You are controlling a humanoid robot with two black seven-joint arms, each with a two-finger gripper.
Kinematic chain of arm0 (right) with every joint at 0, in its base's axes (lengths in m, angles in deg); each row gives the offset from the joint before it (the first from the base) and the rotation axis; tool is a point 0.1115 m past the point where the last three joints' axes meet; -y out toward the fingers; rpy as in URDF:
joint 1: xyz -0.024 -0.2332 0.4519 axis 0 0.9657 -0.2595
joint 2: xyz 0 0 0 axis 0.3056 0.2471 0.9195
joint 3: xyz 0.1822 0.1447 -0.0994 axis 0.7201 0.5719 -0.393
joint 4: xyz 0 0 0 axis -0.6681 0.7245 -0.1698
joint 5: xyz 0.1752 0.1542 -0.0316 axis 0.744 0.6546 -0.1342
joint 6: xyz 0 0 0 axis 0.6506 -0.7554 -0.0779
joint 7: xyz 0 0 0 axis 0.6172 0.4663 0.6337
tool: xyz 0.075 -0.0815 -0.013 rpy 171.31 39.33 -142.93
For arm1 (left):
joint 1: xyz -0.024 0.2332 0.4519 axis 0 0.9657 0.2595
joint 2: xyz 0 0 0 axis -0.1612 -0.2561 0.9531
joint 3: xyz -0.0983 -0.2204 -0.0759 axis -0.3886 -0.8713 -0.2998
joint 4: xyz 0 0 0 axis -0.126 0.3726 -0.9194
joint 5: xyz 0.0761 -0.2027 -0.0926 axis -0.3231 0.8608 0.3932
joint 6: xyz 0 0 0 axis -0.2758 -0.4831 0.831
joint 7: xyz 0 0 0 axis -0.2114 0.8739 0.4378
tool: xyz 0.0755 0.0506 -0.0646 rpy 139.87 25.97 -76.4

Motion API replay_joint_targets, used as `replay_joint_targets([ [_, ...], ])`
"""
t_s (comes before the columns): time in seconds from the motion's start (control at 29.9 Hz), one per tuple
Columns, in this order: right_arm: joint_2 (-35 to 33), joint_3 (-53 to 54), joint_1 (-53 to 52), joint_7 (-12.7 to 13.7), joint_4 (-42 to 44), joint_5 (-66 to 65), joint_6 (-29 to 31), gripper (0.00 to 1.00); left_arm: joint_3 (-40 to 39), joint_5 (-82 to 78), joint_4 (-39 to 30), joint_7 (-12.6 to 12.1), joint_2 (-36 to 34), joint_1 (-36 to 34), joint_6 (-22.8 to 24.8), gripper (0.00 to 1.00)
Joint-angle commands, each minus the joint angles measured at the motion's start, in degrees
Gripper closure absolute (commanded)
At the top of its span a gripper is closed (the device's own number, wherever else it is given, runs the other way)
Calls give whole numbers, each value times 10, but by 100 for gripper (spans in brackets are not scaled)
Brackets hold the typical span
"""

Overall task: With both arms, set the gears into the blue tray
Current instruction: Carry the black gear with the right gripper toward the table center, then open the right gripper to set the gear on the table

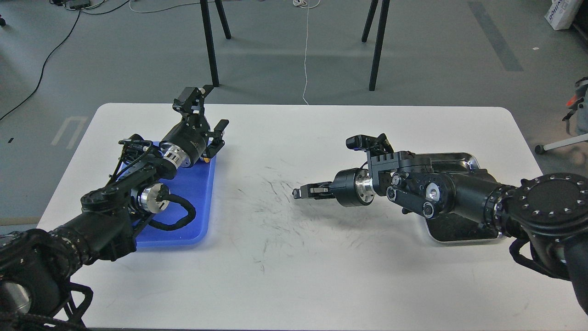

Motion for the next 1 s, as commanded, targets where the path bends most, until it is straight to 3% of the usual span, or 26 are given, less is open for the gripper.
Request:
replay_joint_targets([
  [0.0, 0, 1, 1, 0, -1, 0, 0, 92, -1, 0, 0, 0, 0, 0, 0, 0],
  [0.37, 0, 3, 3, 0, -5, 0, 11, 85, -1, 0, 0, 0, -1, 1, 0, 0],
  [0.43, 0, 3, 2, 0, -5, 0, 11, 77, -1, 0, 0, 0, -1, 1, 0, 0],
  [0.5, 0, 3, 1, 0, -4, 0, 11, 56, -1, 0, 1, 0, -1, 0, 0, 0],
  [0.53, 0, 3, -1, 0, -4, 0, 12, 51, 0, 0, 1, 0, -1, 0, 0, 0],
  [0.67, 0, 3, -8, 0, -5, 0, 13, 49, -1, 0, 0, 0, -1, 0, 0, 0],
  [0.77, 0, 4, -9, 0, -4, 1, 13, 36, -1, 0, 1, 0, 1, -1, -1, 0],
  [0.97, 0, 5, -12, 0, -5, 1, 13, 24, -1, 0, 0, 0, 0, -4, -2, 0],
])
